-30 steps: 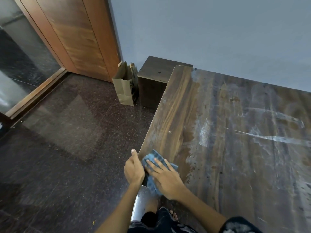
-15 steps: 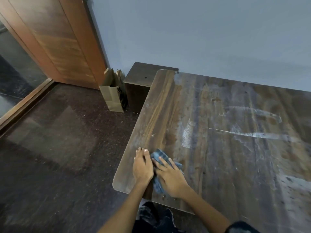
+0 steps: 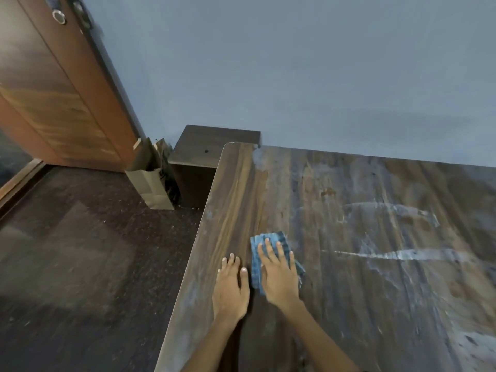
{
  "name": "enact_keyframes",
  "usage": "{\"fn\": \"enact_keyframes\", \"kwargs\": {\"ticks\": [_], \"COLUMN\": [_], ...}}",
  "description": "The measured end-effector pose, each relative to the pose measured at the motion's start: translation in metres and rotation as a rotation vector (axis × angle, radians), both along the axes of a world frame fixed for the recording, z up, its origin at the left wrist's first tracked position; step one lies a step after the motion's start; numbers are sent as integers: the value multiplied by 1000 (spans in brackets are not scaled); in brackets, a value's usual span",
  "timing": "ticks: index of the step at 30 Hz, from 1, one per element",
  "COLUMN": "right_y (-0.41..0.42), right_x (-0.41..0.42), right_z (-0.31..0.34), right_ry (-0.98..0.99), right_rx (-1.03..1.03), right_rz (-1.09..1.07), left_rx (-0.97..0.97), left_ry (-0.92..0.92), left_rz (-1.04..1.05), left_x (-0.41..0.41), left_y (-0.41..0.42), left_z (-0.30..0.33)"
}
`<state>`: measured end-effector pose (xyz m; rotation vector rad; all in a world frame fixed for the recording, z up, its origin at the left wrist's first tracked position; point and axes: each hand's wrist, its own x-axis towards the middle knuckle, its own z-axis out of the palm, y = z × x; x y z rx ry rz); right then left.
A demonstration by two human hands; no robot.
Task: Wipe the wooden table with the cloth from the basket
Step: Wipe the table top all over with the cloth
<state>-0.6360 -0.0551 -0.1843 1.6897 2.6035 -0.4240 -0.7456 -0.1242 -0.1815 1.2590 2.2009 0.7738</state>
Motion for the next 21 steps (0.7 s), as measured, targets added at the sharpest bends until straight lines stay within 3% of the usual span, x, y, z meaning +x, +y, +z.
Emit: {"fn": "enact_keyframes", "kwargs": {"ticks": [3,6,10,15,21], "right_y": [-7,3,36,137,263], "right_x": [3,10,8,-11,-52], "right_z": [-3,-10,-16,-13,-1], "right_ry": [-7,-25,27,-14,-23], "right_rx": [-90,-11,20,112,39], "right_rz": [94,128,25,-118,-141], "left_rx": [-7,22,31,18,63], "left_ry": [47,114,164,211,284], "left_rz": [-43,-89,-122,-158,-191], "left_x": [-14,-24,-32,-44,-60], "left_y": [31,61,104,163,240], "left_z": [-4,-6,-6,-5,-16]}}
